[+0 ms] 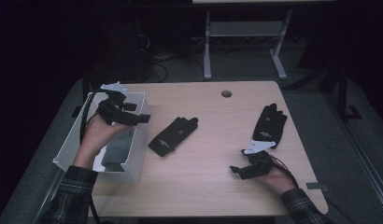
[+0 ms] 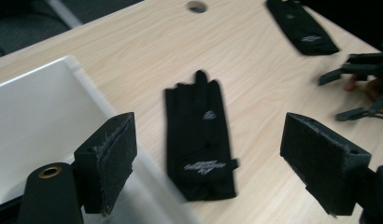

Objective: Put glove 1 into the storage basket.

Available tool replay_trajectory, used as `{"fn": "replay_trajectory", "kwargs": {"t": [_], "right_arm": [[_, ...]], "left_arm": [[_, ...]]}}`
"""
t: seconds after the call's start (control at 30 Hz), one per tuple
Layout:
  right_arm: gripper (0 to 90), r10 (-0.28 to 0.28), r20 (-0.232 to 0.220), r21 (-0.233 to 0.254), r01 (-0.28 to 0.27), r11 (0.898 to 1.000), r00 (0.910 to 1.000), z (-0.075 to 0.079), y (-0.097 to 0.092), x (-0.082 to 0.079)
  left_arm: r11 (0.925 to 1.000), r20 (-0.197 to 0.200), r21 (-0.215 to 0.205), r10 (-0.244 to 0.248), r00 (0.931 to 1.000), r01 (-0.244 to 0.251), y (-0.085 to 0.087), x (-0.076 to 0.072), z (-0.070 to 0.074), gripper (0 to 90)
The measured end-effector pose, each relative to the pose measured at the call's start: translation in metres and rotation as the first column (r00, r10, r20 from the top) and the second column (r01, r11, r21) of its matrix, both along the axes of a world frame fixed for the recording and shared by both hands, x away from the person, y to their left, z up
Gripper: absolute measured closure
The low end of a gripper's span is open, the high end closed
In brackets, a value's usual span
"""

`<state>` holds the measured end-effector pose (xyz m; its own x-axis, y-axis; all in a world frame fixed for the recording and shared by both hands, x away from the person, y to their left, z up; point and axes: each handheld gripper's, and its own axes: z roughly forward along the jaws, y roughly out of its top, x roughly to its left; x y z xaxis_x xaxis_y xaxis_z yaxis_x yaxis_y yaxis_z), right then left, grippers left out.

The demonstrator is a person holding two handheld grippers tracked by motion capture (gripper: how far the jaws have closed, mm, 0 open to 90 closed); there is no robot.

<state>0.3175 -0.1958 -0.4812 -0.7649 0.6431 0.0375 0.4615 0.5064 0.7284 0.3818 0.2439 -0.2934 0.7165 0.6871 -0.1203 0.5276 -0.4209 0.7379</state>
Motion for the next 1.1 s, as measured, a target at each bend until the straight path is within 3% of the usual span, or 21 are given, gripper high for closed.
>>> {"fn": "replay_trajectory", "kwargs": {"t": [0.23,0.27,0.43,0.6,0.73,0.77,0.9,0.93,1.1], "right_arm": [[16.9,-0.001,-0.001,0.0,0.001,1.0,1.0,0.0,0.0,0.0],[16.9,0.0,0.0,0.0,0.0,1.0,1.0,0.0,0.0,0.0],[17.0,0.0,-0.001,0.0,0.0,1.0,1.0,0.0,0.0,0.0],[16.9,0.0,-0.001,0.0,0.0,1.0,1.0,0.0,0.0,0.0],[17.0,0.001,-0.001,0.0,-0.001,1.0,1.0,0.0,0.0,0.0],[17.0,0.001,-0.001,0.0,-0.001,1.0,1.0,0.0,0.0,0.0],[17.5,0.004,0.0,0.0,-0.004,1.0,1.0,0.0,0.0,0.0],[18.7,0.004,0.0,0.0,-0.004,1.0,1.0,0.0,0.0,0.0],[30.5,0.006,-0.004,-0.011,-0.006,1.0,1.0,0.003,0.001,0.0]], "left_arm": [[0.9984,0.002,-0.031,-0.047,0.9989,0.047,-0.035,-0.009,-0.007,18.5],[0.9973,0.004,-0.036,-0.065,0.9979,0.065,-0.046,-0.013,-0.011,18.5],[0.9931,0.0,-0.031,-0.113,0.9936,0.113,-0.073,-0.022,-0.028,18.5],[0.9924,0.0,-0.02,-0.121,0.9926,0.121,-0.085,-0.027,-0.039,18.5],[0.9891,0.004,0.013,-0.147,0.9892,0.147,-0.1,-0.039,-0.061,18.5],[0.9891,0.004,0.013,-0.147,0.9892,0.147,-0.1,-0.039,-0.061,18.5],[0.9845,-0.007,0.039,-0.171,0.9853,0.171,-0.107,-0.047,-0.089,18.5],[0.9845,-0.007,0.039,-0.171,0.9853,0.171,-0.107,-0.047,-0.089,18.4],[0.9814,-0.031,0.064,-0.179,0.9833,0.181,-0.109,-0.054,-0.117,18.4]]}}
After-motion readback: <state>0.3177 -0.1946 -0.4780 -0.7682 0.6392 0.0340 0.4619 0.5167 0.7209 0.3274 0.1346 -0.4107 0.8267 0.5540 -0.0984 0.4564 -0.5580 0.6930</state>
